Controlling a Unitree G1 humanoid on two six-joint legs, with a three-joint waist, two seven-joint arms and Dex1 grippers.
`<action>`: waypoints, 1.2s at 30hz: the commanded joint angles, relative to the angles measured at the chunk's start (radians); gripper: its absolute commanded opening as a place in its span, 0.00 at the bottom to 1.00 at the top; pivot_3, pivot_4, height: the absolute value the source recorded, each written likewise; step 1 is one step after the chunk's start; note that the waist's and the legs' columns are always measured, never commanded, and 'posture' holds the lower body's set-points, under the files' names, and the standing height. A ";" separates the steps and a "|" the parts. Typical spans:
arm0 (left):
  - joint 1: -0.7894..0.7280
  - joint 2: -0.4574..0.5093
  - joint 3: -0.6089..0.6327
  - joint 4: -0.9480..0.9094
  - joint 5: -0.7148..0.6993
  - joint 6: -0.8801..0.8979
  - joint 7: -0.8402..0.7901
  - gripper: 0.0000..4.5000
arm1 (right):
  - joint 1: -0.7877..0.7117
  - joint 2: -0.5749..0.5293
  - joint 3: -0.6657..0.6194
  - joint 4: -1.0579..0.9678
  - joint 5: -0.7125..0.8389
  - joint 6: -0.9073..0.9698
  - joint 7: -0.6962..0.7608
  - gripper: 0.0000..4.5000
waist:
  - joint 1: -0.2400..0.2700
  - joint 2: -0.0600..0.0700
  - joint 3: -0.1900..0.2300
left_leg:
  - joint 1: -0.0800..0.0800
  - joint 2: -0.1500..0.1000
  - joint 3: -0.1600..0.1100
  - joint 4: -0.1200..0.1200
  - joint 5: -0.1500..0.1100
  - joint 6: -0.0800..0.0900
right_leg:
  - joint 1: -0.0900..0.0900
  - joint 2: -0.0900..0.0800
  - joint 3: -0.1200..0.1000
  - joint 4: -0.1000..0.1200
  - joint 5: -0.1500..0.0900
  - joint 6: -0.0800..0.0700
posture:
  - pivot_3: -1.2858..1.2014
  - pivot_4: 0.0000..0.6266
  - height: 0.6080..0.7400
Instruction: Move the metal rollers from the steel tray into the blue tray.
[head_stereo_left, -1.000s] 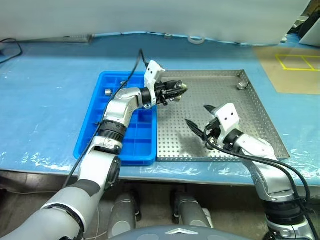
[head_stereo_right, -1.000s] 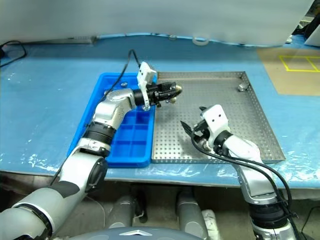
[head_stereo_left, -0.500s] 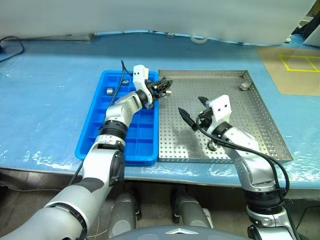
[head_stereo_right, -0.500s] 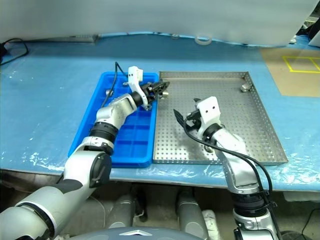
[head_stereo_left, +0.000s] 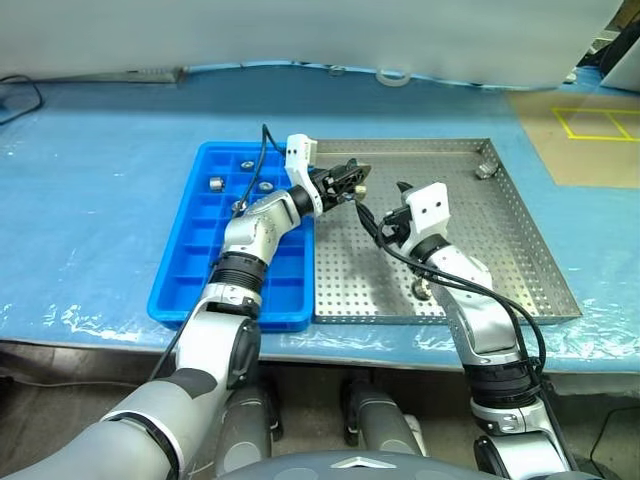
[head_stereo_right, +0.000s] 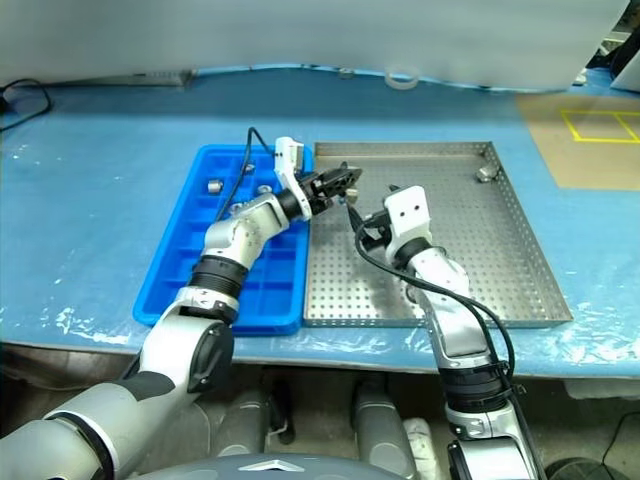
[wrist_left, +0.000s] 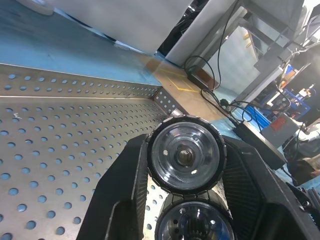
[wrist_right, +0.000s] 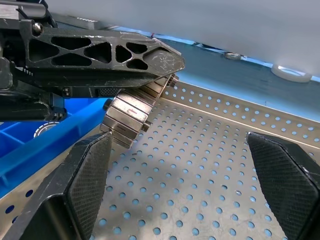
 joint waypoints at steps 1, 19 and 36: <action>-0.009 -0.008 -0.016 -0.049 -0.020 0.002 -0.014 0.39 | -0.020 0.013 -0.011 -0.013 -0.006 -0.035 -0.018 1.00 | 0.001 0.000 0.000 | 0.000 0.000 0.000 0.000 0.000 0.000 | 0.000 0.000 0.000 0.000 0.000 0.000 | 0.39 0.24 1.00; -0.056 -0.007 0.031 0.044 -0.025 -0.043 0.044 0.39 | -0.079 -0.023 0.003 -0.062 0.088 0.033 0.138 1.00 | 0.000 0.000 0.000 | 0.000 0.000 0.000 0.000 0.000 0.000 | 0.000 0.000 0.000 0.000 0.000 0.000 | 0.39 0.24 1.00; -0.061 0.006 0.051 -0.025 -0.086 0.015 0.016 0.39 | -0.002 -0.126 -0.031 -0.020 0.081 -0.010 0.216 1.00 | 0.006 0.000 0.001 | -0.001 0.000 0.000 0.001 -0.001 0.001 | 0.000 0.000 0.000 0.000 0.000 0.000 | 0.40 0.24 1.00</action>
